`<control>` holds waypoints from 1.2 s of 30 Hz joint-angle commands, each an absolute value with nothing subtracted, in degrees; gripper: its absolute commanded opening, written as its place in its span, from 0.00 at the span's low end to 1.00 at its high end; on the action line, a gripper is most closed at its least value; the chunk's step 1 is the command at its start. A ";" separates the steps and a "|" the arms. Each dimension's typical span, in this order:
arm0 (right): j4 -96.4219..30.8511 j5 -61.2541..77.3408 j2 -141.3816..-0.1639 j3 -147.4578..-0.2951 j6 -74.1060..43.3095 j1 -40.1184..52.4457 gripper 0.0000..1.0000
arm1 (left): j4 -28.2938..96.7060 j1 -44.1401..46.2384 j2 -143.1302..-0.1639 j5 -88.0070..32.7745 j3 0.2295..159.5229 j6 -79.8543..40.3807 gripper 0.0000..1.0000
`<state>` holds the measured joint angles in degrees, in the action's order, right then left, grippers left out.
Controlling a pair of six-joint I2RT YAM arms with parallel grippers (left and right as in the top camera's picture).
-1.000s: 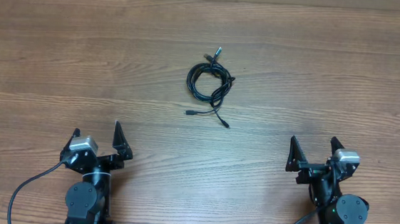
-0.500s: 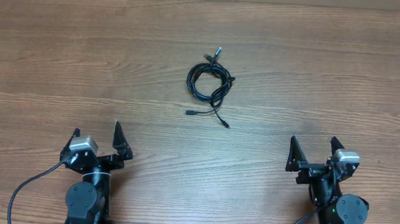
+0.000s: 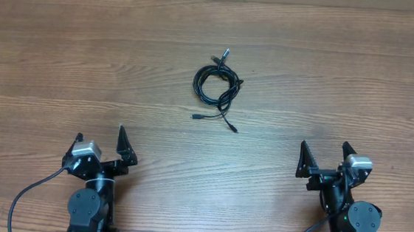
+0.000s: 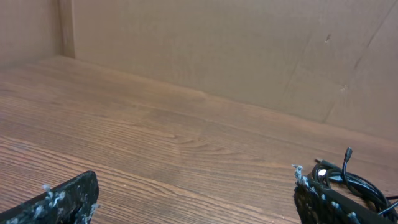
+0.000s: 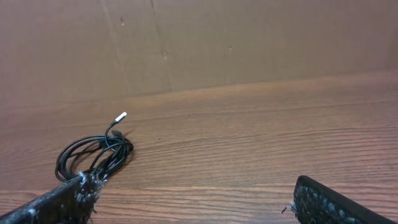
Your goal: Untangle cables
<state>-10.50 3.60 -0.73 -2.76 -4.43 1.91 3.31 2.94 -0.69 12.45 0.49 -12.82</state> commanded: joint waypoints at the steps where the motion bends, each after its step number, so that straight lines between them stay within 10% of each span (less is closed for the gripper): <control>1: -10.44 3.05 -0.16 -3.05 -4.32 2.13 1.00 | 3.33 2.55 -0.25 12.05 0.27 -11.11 1.00; 22: -13.78 14.55 -1.02 -6.17 -13.76 2.20 1.00 | 3.33 2.55 -0.25 12.05 0.27 -11.11 1.00; 36: -51.72 20.12 -56.99 -72.36 -13.10 2.31 1.00 | 3.33 2.55 -0.25 12.05 0.27 -11.11 1.00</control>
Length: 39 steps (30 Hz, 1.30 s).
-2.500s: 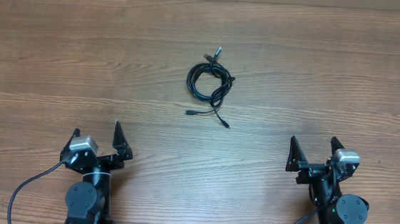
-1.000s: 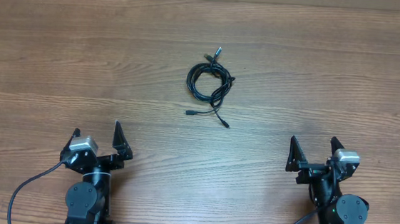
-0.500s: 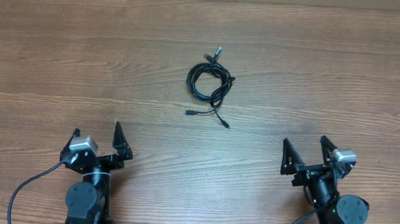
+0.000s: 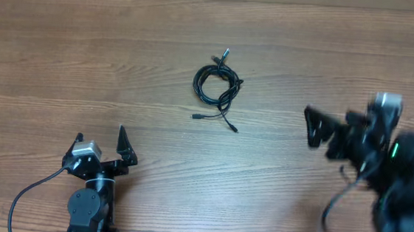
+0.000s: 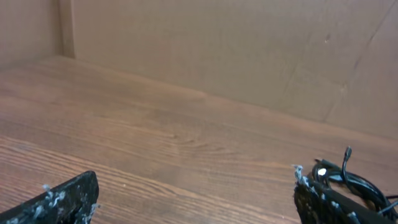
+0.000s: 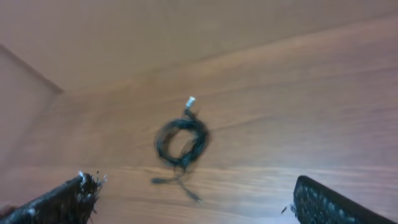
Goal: Untangle cables
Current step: 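Raise both arms and move grippers toward the black cable bundle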
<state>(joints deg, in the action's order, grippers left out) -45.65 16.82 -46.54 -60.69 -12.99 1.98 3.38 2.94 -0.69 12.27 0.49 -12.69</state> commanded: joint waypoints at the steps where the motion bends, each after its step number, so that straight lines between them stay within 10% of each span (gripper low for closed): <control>1: -55.81 20.32 -61.23 -77.49 -13.10 2.31 1.00 | 3.33 2.55 -0.25 12.12 0.27 -11.11 1.00; 19: -73.32 7.11 -89.27 -97.47 -8.05 11.09 1.00 | -3.20 2.59 -0.32 -1.91 1.89 -9.56 1.00; 29: -69.49 1.13 -89.27 -97.47 -9.19 17.04 1.00 | 20.86 2.63 -30.74 -7.99 41.67 -13.87 1.00; 39: -62.81 9.08 -87.92 -97.58 -9.17 16.82 1.00 | 42.89 2.63 -76.23 -63.94 90.39 -10.15 1.00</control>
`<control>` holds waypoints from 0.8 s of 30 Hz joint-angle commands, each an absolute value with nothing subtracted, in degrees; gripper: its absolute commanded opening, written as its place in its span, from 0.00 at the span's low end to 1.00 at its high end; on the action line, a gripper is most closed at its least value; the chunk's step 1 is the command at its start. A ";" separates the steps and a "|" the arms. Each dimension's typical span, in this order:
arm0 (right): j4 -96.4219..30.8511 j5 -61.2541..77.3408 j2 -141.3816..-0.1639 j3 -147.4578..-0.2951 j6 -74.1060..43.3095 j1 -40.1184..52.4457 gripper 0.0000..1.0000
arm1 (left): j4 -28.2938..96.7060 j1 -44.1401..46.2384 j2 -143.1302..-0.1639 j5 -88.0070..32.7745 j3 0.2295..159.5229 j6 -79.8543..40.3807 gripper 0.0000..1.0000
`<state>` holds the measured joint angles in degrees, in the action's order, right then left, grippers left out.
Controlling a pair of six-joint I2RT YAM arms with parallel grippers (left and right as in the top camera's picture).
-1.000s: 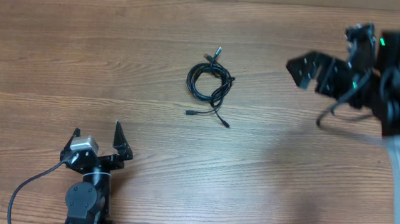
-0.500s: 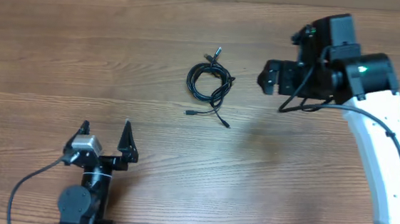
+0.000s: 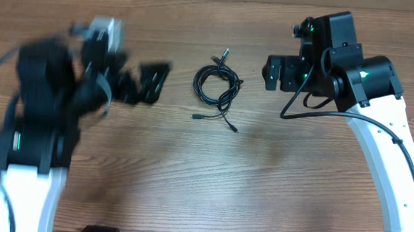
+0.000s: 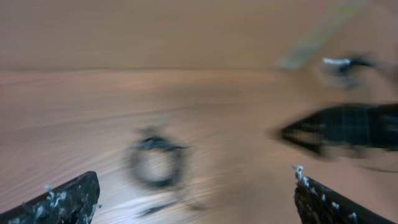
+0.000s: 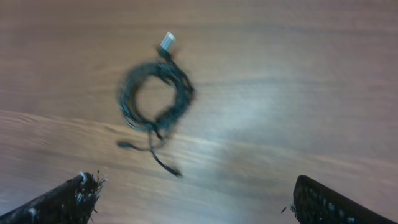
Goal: Untangle cables
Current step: 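Raise both arms and move grippers toward the black cable bundle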
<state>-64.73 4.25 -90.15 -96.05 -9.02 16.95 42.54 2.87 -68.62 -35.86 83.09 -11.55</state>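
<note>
A tangled bundle of thin black cables (image 3: pixel 218 86) lies coiled on the wooden table, with loose plug ends sticking out above and below it. My left gripper (image 3: pixel 153 82) hovers to its left, open and motion-blurred. The left wrist view shows the coil (image 4: pixel 155 163) ahead of the open left gripper (image 4: pixel 196 190). My right gripper (image 3: pixel 275 72) is open just right of the bundle. The right wrist view looks down on the coil (image 5: pixel 155 99) beyond the open right gripper (image 5: pixel 194 190). Neither gripper touches the cables.
The bare wooden table (image 3: pixel 187 181) stretches all round the bundle. A cardboard wall runs along the far edge. The right arm (image 4: pixel 348 127) shows as a dark blur in the left wrist view.
My left arm has left its resting place at the front left and is now beside the bundle's left. My right gripper has moved from mid-right to close beside the bundle. The cables lie unchanged.
Both arms first rested at the table's front edge with open grippers, the bundle far ahead. Then the right arm was raised at mid-right while the left stayed put. Now both open grippers flank the untouched bundle.
</note>
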 commanded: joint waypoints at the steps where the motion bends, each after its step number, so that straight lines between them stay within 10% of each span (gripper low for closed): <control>1: -61.56 10.94 -87.53 -97.58 -9.17 16.75 1.00 | 42.15 2.63 -79.07 -69.14 92.71 -10.33 1.00; 6: -57.01 12.38 -87.13 -97.58 -10.85 16.64 1.00 | 40.36 2.63 -89.41 -72.95 97.97 -12.49 1.00; 14: -57.49 8.38 -87.88 -97.58 -13.50 16.64 1.00 | 48.29 10.22 -97.27 -16.78 97.97 -12.53 1.00; 24: -61.06 4.93 -87.90 -97.56 -13.47 16.64 1.00 | 47.51 20.93 -108.81 6.39 97.97 -11.70 1.00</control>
